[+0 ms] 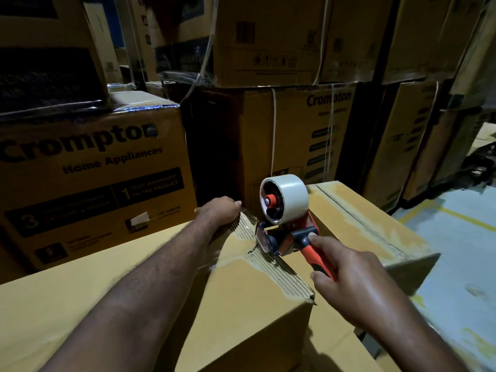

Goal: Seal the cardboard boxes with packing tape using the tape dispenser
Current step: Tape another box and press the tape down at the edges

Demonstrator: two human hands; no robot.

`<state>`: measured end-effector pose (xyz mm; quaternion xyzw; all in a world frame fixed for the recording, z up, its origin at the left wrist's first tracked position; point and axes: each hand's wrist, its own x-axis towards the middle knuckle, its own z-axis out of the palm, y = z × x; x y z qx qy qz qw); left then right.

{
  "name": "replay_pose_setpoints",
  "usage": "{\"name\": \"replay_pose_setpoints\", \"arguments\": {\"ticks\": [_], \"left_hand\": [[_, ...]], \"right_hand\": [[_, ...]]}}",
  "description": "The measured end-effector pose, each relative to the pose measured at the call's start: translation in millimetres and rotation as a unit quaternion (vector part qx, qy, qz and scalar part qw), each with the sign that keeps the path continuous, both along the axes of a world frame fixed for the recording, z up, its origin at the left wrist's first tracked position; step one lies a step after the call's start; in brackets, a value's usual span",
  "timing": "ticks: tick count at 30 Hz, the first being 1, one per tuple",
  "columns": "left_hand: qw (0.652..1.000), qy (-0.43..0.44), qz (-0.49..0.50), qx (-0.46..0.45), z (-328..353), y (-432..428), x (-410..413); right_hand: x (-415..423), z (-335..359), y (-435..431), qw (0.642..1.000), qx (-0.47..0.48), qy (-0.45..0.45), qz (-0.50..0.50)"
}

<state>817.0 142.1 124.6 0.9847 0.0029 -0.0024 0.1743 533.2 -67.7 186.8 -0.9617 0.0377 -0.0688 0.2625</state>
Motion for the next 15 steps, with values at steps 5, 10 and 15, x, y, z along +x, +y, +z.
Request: {"name": "replay_pose_setpoints", "arguments": {"ticks": [5, 10, 15], "left_hand": [[0.99, 0.005, -0.113, 0.086, 8.7, -24.6, -25.7], [0.986, 0.054, -0.126, 0.097, -3.6, -22.1, -25.1], [0.986, 0.047, -0.123, 0.099, -1.9, -24.0, -27.4]], "right_hand": [[-2.3, 4.9, 5.6, 1.0, 0.015, -0.004, 0.002], [-2.8, 1.8, 7.8, 1.0, 0.015, -0.005, 0.007], [-8.1, 7.5, 1.7, 1.0, 0.005, 0.002, 0.001]]}}
